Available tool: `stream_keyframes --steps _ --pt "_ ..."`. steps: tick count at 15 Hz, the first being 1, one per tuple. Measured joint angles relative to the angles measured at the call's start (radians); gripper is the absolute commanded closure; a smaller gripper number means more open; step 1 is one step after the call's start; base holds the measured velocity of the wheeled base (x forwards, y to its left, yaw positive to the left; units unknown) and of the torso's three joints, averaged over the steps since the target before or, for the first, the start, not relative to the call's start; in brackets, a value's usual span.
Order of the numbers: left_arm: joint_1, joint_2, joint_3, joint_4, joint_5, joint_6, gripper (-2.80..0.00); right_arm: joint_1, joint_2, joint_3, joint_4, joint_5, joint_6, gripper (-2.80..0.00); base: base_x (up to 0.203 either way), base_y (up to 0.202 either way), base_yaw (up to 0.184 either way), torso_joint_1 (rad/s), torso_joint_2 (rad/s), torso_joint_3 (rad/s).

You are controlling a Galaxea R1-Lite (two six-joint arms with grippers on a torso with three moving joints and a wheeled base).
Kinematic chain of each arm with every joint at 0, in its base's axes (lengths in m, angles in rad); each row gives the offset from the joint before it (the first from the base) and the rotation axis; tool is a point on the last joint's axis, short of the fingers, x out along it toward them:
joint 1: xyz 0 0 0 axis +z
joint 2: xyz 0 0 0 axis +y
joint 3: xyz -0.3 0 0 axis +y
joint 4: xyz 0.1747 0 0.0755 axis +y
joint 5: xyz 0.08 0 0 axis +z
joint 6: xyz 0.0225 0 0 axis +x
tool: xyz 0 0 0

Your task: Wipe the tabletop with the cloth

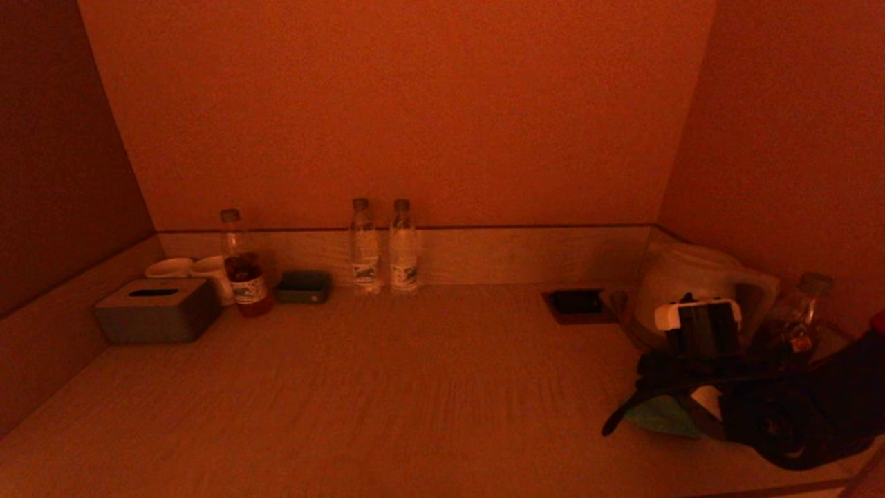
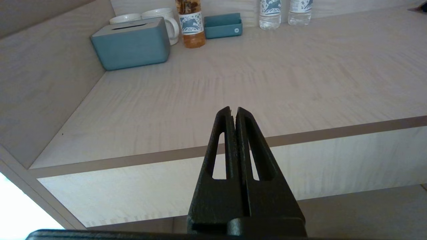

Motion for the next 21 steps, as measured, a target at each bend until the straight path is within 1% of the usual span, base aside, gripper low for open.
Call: stream_keyframes --steps 5,9,11,18,21 --pt "0.0 0.0 0.0 0.0 0.0 0.0 0.0 0.06 -0.133 0.029 -0.009 0.029 -0.037 -2.8 0.0 0.0 0.0 0.0 0.0 0.0" --pt "-0.001 0.0 0.0 0.0 0.0 0.0 0.0 0.142 -0.295 0.047 -0.004 0.074 -0.097 -2.8 0.0 0.0 0.0 0.0 0.0 0.0" --pt "-0.001 0.0 0.0 0.0 0.001 0.0 0.0 0.167 -0.347 0.054 -0.001 0.092 -0.131 -2.8 0.0 0.0 0.0 0.0 0.0 0.0" --pt "0.0 0.0 0.0 0.0 0.0 0.0 0.0 0.295 -0.538 0.111 0.002 0.095 -0.252 -2.8 0.0 0.0 0.0 0.0 0.0 0.0" --pt "-0.001 0.0 0.0 0.0 0.0 0.0 0.0 0.327 -0.602 0.13 0.003 0.096 -0.304 -2.8 0.0 0.0 0.0 0.0 0.0 0.0"
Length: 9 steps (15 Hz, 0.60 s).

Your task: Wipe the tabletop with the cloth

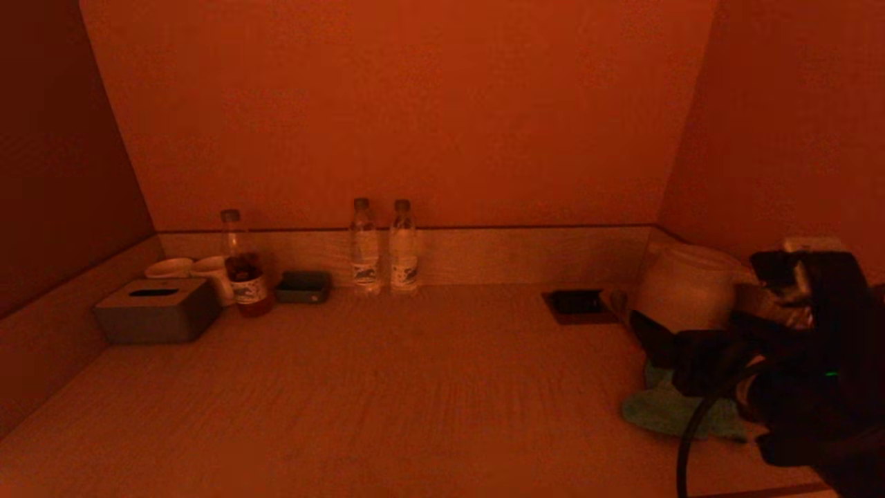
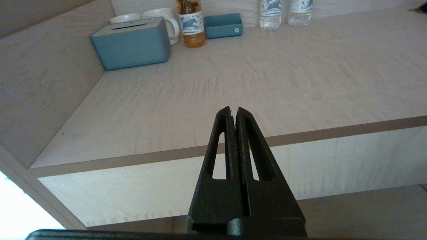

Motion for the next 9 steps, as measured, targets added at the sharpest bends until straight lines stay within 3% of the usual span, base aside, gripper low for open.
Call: stream_keyframes --steps 9 --pt "0.0 0.0 0.0 0.0 0.0 0.0 0.0 0.028 -0.168 0.016 0.079 0.0 -0.092 -2.8 0.0 0.0 0.0 0.0 0.0 0.0"
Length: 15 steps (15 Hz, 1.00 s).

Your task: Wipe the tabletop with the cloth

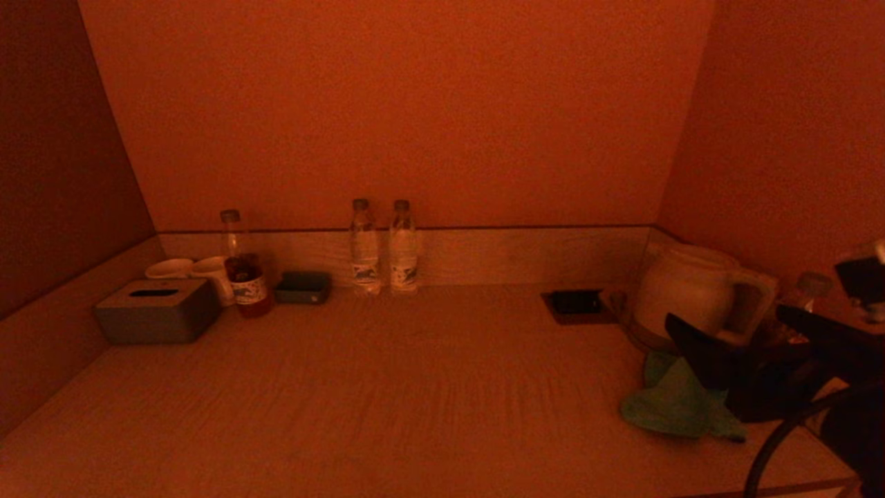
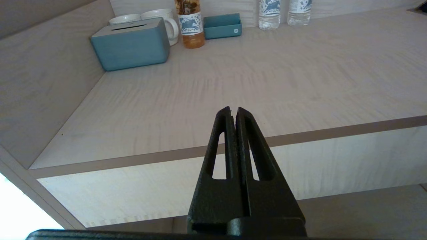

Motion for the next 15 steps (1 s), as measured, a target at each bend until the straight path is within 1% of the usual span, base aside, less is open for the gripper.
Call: stream_keyframes --steps 5,9,15 --pt "0.001 0.0 0.0 0.0 0.0 0.0 0.0 0.0 -0.08 0.0 0.077 0.0 -0.03 -2.8 0.0 0.0 0.0 0.0 0.0 0.0" --pt "0.001 0.0 0.0 0.0 0.0 0.0 0.0 -0.001 -0.129 0.001 0.097 -0.001 -0.033 -2.8 0.0 0.0 0.0 0.0 0.0 0.0" --pt "0.001 0.0 0.0 0.0 0.0 0.001 0.0 -0.02 -0.222 -0.003 0.195 -0.001 -0.033 -2.8 0.0 0.0 0.0 0.0 0.0 0.0"
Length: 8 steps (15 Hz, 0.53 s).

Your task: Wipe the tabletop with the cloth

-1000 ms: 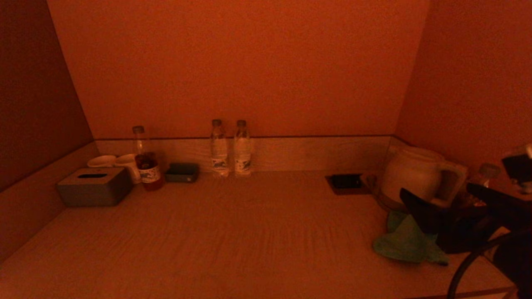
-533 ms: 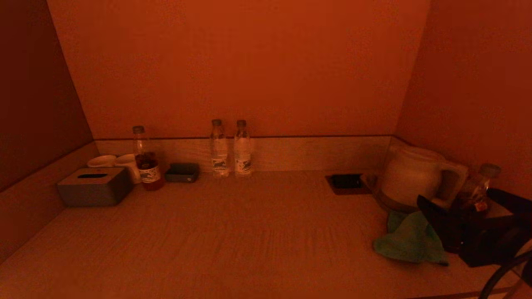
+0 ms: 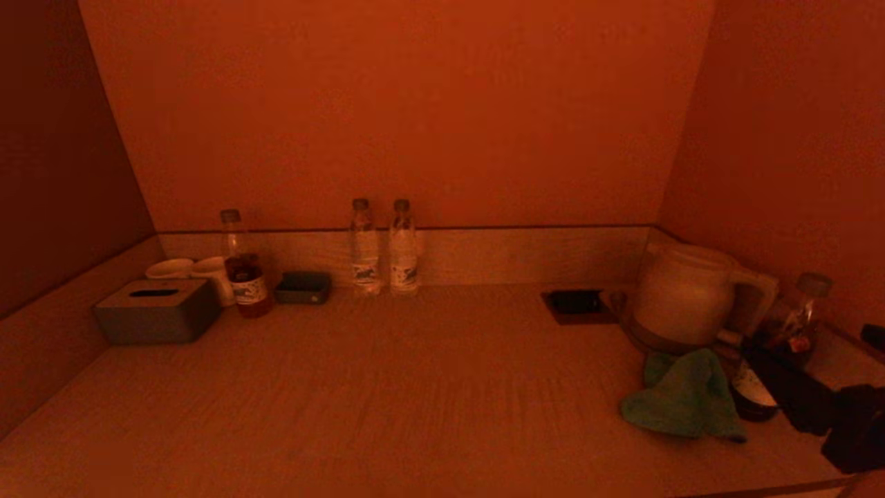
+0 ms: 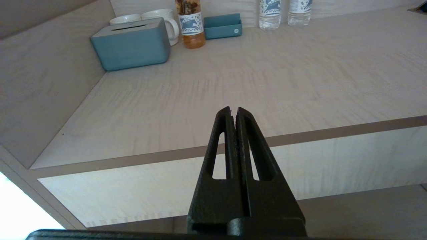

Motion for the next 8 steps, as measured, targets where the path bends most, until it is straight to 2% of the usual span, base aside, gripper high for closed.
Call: stream_keyframes --steps 8 --pt "0.0 0.0 0.0 0.0 0.0 0.0 0.0 -0.069 -0.108 0.005 0.09 0.0 -0.002 -2.8 0.0 0.0 0.0 0.0 0.0 0.0"
